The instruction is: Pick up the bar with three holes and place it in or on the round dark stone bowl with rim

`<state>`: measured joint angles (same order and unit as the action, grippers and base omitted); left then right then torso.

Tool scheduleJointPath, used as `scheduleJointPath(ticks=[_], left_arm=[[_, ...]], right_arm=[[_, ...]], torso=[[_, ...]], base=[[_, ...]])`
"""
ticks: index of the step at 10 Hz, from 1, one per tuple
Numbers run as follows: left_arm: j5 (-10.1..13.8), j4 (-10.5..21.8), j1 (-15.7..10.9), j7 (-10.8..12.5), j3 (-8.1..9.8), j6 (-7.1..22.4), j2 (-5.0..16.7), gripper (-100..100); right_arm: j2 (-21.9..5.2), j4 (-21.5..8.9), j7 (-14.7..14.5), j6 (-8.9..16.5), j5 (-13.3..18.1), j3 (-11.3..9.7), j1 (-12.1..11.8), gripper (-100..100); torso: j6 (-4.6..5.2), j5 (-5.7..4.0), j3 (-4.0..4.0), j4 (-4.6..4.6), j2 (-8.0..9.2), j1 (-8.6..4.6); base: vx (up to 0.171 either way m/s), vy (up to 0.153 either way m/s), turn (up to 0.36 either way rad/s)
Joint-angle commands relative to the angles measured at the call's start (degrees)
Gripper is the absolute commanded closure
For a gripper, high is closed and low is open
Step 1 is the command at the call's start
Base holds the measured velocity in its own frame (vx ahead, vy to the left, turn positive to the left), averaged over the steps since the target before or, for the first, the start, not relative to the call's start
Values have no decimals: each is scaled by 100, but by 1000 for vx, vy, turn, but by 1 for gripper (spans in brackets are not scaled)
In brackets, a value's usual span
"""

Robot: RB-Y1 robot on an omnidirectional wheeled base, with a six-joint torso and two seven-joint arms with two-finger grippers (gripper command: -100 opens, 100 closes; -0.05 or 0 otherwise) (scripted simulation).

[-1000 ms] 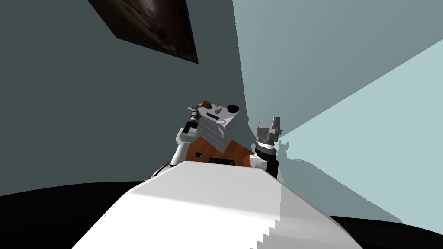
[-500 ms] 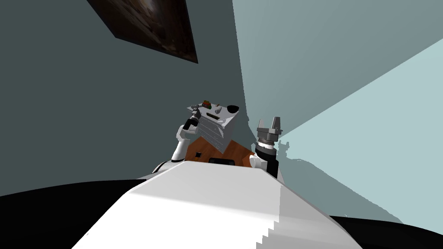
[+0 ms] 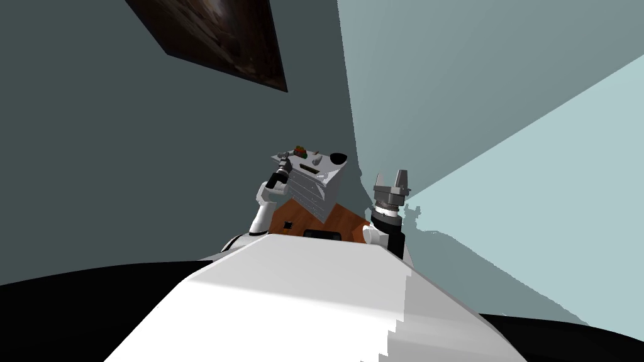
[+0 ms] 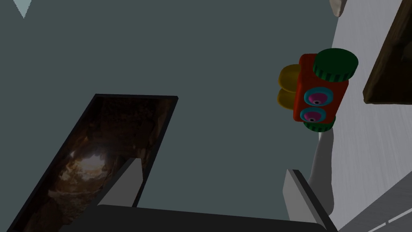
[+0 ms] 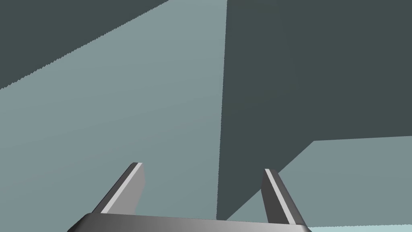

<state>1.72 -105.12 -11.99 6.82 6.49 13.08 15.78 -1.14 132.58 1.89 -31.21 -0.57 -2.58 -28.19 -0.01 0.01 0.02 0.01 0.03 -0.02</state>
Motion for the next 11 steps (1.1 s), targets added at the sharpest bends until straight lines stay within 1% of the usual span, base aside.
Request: scheduleJointPath(ticks=[1,2,4,7,8,9,10,11], left_arm=[[0,0,0,0,0,0,0,-100],[140,116,-199,115,-16,215,112,-100],[283,226,-389,216,-40,475,225,-100],[582,446,-742,387,-108,978,455,-100],[582,446,-742,387,-108,1051,455,-100],[704,535,-874,446,-139,1254,549,-100],[704,535,-874,446,-139,1284,549,-100],[837,634,-1011,506,-177,1525,650,-100]], right_arm=[[0,0,0,0,0,0,0,0],[0,0,0,0,0,0,0,0],[0,0,0,0,0,0,0,0],[0,0,0,0,0,0,0,0],[0,0,0,0,0,0,0,0],[0,0,0,0,0,0,0,0],[0,0,0,0,0,0,0,0],[0,0,0,0,0,0,0,0]], torso=[[0,0,0,0,0,0],[1,-1,0,0,1,-4],[2,-1,-7,-3,-13,-3],[2,0,-6,-2,-9,0],[2,1,-3,-1,-4,3],[-1,1,-1,-1,-1,4],[1,1,1,0,3,4],[0,1,2,1,5,4]], base=[[-2,-4,-11],[20,-6,-95],[38,6,-89],[15,14,-81],[-3,20,-25],[-11,19,-47],[-14,19,-30],[-25,26,-45]])
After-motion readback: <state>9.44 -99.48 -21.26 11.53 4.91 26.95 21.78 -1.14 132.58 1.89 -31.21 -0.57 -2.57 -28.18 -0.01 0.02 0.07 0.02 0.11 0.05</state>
